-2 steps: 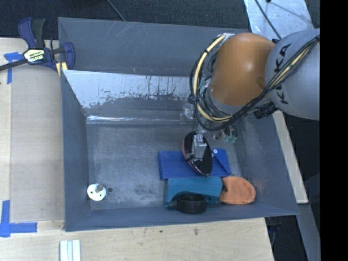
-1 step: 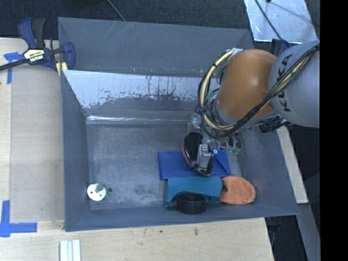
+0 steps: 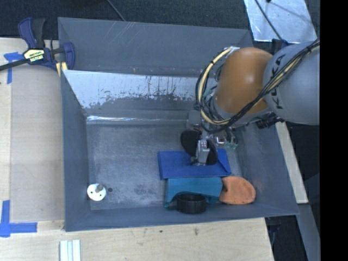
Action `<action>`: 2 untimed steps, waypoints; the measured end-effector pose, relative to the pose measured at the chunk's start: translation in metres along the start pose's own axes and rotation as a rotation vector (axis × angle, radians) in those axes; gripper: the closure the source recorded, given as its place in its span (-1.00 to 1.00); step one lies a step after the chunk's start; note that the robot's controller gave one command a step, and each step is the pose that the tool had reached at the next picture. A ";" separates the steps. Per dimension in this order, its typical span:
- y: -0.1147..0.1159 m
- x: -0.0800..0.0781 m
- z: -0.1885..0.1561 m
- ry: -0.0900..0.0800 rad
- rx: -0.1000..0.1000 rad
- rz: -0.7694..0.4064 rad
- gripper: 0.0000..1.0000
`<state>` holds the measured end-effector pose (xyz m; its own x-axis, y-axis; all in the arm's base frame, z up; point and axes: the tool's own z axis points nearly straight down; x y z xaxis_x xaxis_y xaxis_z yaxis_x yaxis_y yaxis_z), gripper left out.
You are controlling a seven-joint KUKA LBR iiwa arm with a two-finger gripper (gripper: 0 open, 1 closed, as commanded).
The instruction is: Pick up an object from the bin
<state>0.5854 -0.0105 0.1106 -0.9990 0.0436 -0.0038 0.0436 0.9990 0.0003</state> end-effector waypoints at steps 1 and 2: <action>-0.016 0.003 0.015 0.003 0.000 0.144 1.00; -0.016 0.003 0.015 0.003 0.000 0.145 1.00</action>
Offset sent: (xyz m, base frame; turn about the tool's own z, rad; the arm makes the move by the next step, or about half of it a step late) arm 0.0000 0.0000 0.0000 0.0000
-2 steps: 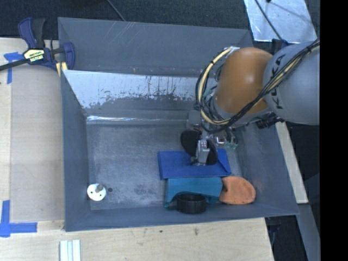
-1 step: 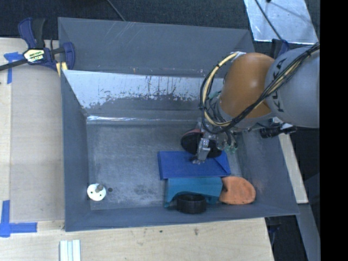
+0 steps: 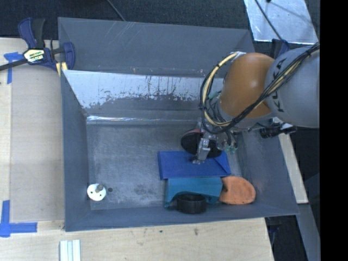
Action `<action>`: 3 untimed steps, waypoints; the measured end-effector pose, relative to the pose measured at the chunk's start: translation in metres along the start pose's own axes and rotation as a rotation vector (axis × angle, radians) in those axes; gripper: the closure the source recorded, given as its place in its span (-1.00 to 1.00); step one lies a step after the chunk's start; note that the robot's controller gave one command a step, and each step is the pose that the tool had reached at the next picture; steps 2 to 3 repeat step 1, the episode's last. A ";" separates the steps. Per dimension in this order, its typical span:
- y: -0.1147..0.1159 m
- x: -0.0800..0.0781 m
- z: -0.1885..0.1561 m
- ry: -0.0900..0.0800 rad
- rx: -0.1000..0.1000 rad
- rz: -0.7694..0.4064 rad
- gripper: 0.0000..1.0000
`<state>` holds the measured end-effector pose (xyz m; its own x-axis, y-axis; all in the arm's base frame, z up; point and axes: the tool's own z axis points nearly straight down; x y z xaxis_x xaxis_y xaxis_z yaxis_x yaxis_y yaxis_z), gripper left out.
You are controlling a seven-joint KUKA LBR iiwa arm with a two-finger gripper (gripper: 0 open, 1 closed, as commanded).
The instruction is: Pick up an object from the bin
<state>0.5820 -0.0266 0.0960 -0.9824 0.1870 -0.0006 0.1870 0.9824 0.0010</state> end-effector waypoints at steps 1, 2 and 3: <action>-0.025 0.007 -0.153 -0.003 0.001 0.009 1.00; -0.025 0.007 -0.153 -0.003 0.001 0.009 1.00; -0.025 0.007 -0.153 -0.003 0.001 0.009 1.00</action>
Offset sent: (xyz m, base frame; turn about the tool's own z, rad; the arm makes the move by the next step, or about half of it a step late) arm 0.0000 0.0000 0.0000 0.0000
